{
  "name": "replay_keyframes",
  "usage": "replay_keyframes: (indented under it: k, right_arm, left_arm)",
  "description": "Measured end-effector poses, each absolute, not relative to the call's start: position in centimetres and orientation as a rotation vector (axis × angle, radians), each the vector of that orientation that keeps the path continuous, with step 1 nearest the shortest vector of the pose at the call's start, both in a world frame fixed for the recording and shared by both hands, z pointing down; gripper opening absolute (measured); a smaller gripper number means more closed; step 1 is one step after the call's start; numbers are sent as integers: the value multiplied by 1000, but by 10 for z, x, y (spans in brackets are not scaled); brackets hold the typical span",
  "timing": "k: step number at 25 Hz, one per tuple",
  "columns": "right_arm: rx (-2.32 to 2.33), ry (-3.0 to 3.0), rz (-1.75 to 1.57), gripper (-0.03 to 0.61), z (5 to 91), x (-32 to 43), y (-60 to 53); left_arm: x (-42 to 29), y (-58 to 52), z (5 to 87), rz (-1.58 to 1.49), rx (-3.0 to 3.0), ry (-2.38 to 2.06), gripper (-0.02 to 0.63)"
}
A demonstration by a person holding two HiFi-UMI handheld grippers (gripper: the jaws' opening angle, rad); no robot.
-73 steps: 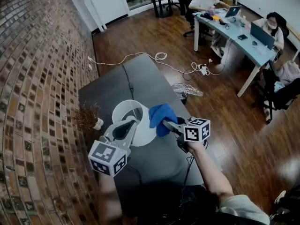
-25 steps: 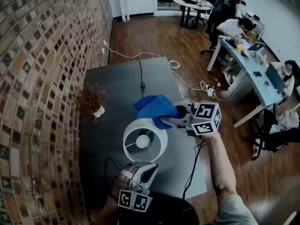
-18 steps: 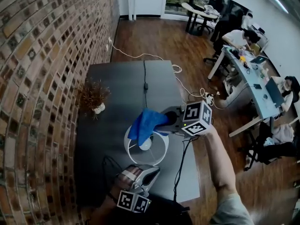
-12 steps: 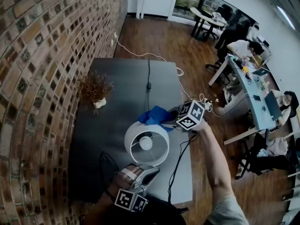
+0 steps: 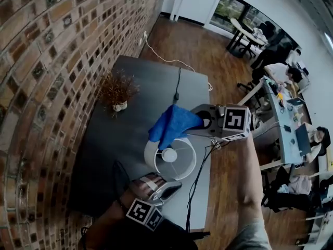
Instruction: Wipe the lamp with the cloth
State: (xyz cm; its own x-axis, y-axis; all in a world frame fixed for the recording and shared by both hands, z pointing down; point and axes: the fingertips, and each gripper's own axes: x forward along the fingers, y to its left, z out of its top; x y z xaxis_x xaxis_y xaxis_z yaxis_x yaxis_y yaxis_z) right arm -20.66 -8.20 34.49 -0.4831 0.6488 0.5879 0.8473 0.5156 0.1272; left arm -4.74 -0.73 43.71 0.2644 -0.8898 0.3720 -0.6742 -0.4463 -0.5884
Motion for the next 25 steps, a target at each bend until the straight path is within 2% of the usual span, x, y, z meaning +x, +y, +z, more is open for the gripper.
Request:
replay_keyframes:
  k: [5, 10, 14, 17, 22, 25]
  right_arm:
    - [-1303, -1998, -543, 91, 393, -211, -79]
    - [-1134, -1873, -450, 91, 467, -227, -123]
    - [-898, -1746, -625, 91, 524, -239, -163]
    - [-912, -1781, -794, 91, 499, -248, -151]
    - [-1277, -1907, -886, 92, 380, -248, -51]
    - [-1389, -1725, -904, 92, 381, -230, -32]
  left_arm:
    - [-48, -10, 436, -978, -2236, 1390, 5]
    - [-41, -12, 434, -958, -2235, 1368, 5]
    - [-35, -14, 435, -977, -2226, 1335, 5]
    - [-36, -18, 433, -966, -2226, 1331, 5]
    - [-44, -23, 427, -954, -2216, 1337, 5]
    - [-44, -23, 426, -953, -2223, 1330, 5]
